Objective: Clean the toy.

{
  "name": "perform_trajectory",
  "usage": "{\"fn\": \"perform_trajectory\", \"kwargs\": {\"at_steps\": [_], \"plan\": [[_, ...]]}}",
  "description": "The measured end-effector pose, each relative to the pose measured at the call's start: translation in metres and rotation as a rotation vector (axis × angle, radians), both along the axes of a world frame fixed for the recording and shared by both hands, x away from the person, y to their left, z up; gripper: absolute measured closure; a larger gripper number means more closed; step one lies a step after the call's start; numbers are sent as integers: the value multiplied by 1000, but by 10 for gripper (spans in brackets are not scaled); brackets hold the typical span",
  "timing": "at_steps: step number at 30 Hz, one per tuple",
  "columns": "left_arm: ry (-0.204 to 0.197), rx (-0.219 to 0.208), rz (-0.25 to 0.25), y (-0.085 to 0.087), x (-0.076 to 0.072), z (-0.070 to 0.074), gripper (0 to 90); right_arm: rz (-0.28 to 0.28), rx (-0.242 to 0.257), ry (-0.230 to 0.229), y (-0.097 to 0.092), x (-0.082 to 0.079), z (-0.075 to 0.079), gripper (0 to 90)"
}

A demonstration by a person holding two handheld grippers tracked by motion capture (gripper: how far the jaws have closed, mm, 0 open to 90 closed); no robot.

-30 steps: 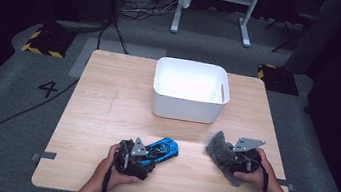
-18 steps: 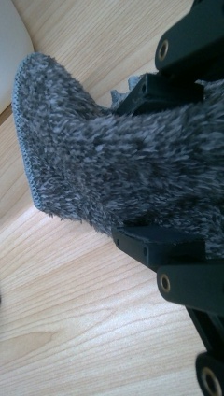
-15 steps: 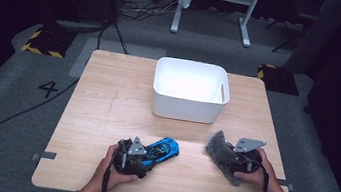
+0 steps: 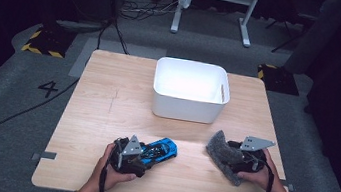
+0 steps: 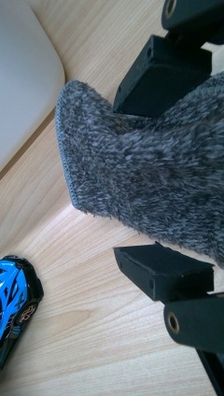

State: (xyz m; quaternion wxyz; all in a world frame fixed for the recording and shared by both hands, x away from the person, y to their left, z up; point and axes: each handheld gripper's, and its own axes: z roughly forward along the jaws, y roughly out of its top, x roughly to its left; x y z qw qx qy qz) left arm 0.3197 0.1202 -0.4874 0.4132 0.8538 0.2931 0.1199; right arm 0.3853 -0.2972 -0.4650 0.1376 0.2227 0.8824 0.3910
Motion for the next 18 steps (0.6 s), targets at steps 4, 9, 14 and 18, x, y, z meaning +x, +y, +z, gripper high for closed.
{"fn": "perform_trajectory", "kwargs": {"at_steps": [4, 9, 14, 18], "plan": [[-8, -4, -2, 4, 0, 3, 245, 7, 5, -15, 1, -2, 3, 261], [-24, -13, 0, 7, -1, 7, 245, 14, 5, -31, 4, -5, 7, 275], [-40, -23, 3, 8, -2, 11, 246, 13, 20, -51, 6, -5, 13, 276], [-47, -36, 11, 12, -2, 15, 246, 7, 27, -70, 10, -5, 20, 276]]}}
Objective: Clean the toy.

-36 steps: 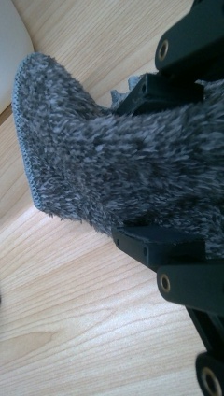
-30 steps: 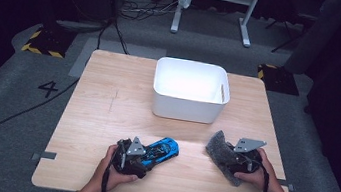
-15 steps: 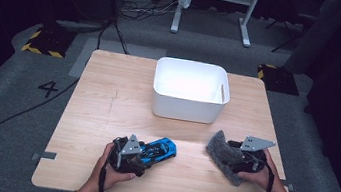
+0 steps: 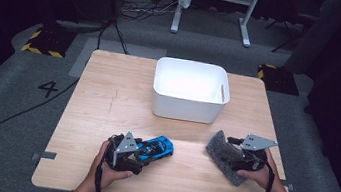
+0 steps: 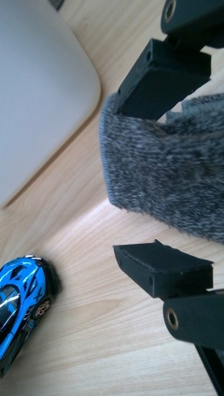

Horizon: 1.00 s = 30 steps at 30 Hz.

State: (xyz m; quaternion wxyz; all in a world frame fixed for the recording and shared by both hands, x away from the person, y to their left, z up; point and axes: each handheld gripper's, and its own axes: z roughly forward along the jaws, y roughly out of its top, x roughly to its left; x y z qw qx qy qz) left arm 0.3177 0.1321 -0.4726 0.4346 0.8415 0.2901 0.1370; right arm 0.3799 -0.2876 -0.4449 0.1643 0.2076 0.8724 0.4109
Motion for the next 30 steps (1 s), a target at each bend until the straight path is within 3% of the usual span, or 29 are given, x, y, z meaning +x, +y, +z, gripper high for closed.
{"fn": "perform_trajectory", "kwargs": {"at_steps": [4, 9, 15, 23, 30], "plan": [[-2, -4, 3, 4, 0, 2, 246, -6, 16, -33, 4, 1, 12, 277], [-2, -8, 10, 7, 2, 2, 245, -21, 71, -54, 3, 8, 27, 289], [-3, -31, 22, 13, 2, 4, 245, -28, 83, -95, 7, 18, 48, 305], [-4, -42, 39, 19, 0, 5, 245, -3, 54, -157, 40, 36, 80, 305], [-3, -49, 41, 24, -1, 5, 245, 30, 41, -142, 68, 55, 91, 310]]}}
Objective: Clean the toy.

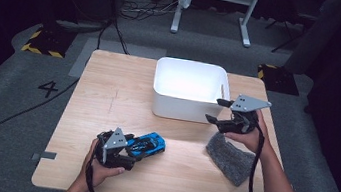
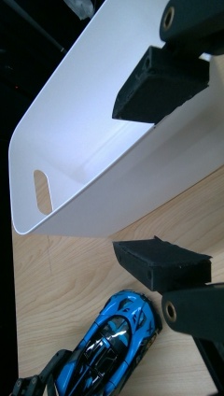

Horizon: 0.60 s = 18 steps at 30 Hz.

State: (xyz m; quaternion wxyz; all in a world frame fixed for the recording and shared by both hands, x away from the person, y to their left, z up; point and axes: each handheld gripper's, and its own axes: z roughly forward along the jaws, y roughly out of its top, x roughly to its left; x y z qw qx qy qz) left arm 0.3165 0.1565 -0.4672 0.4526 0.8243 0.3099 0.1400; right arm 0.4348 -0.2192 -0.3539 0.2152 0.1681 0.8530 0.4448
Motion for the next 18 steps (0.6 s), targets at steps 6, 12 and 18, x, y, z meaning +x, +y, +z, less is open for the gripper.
{"fn": "perform_trajectory", "kwargs": {"at_steps": [6, 12, 18], "plan": [[-5, -1, 4, 4, -1, 1, 245, 19, -48, 26, 24, 16, -7, 329], [-2, -5, 5, 7, -2, 1, 245, 21, -62, 65, 39, 33, -16, 355], [6, -23, 16, 11, -2, 1, 245, 26, -90, 114, 51, 48, -23, 443]]}}
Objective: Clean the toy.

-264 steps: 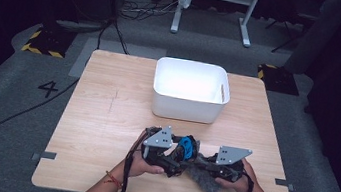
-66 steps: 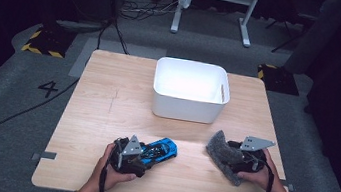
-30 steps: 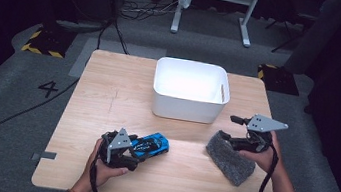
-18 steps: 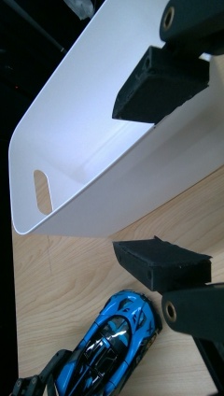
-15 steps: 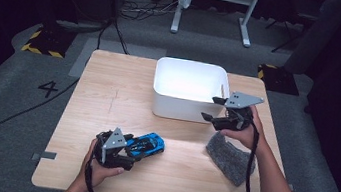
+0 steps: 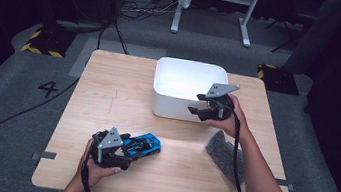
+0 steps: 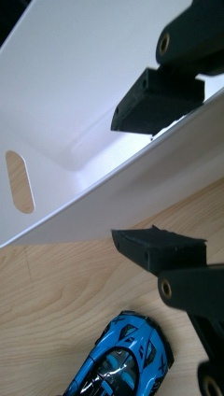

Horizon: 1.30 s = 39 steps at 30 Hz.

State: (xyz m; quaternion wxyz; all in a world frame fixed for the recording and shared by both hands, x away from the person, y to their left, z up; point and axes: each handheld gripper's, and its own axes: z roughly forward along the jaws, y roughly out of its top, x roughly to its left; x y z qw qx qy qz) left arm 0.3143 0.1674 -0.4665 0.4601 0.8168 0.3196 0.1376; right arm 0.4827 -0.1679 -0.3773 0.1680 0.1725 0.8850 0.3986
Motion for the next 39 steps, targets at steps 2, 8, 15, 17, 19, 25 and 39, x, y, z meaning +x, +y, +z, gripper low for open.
{"fn": "perform_trajectory", "kwargs": {"at_steps": [2, 8, 15, 17, 19, 25, 39], "plan": [[2, -1, 1, 2, 0, 0, 245, 5, -3, 14, 3, 4, -2, 483], [0, 0, 3, 3, 0, -1, 245, 42, -40, 29, 5, 13, -4, 688], [-2, -3, 0, 5, 0, -1, 245, 116, -92, 44, 11, 13, -8, 754], [-1, -6, 2, 5, 0, -1, 245, 129, -105, 39, 11, 9, -7, 759], [0, -9, 2, 5, 0, 0, 245, 153, -112, 35, 10, 6, -7, 760], [-2, -9, 0, 4, -1, 1, 245, 184, -123, 39, 8, -11, -5, 763], [-14, 16, -11, 4, -2, 4, 245, 206, -124, 33, -6, -58, -5, 761]]}}
